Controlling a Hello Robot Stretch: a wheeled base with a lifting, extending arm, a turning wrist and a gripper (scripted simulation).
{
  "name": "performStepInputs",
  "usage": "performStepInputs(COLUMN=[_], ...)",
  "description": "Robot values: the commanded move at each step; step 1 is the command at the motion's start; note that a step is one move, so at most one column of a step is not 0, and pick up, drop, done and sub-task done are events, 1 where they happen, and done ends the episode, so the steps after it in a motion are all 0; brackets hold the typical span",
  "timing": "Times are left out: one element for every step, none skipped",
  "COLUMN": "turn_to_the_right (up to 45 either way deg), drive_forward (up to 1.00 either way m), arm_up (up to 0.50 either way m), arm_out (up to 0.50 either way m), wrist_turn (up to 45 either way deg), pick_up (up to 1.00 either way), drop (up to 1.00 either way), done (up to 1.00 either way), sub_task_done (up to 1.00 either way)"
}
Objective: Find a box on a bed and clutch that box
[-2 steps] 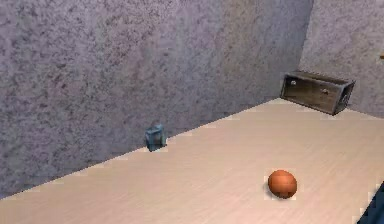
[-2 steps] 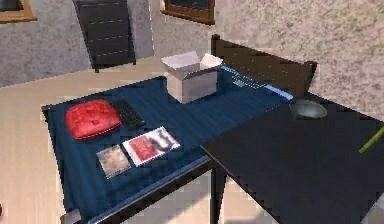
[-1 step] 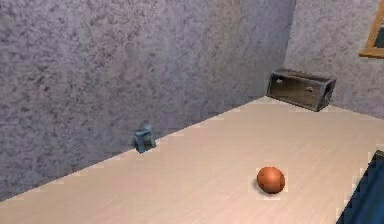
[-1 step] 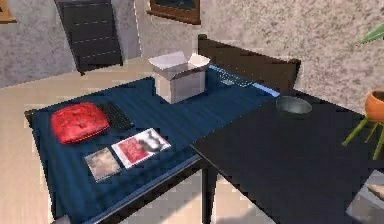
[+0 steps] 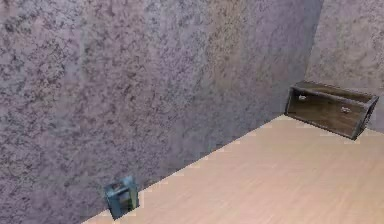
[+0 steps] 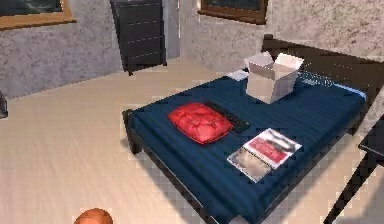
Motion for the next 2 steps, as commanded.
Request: performStepInputs(turn_to_the_right=[45.0, 3.0], drive_forward=[0.0, 0.0], arm_up=[0.0, 0.0], arm_out=[0.0, 0.0], wrist_turn=[0.0, 0.0], pick_up=[0.0, 0.0], drop=[0.0, 0.0], done=[0.0, 0.0], sub_task_done=[0.0, 0.0])
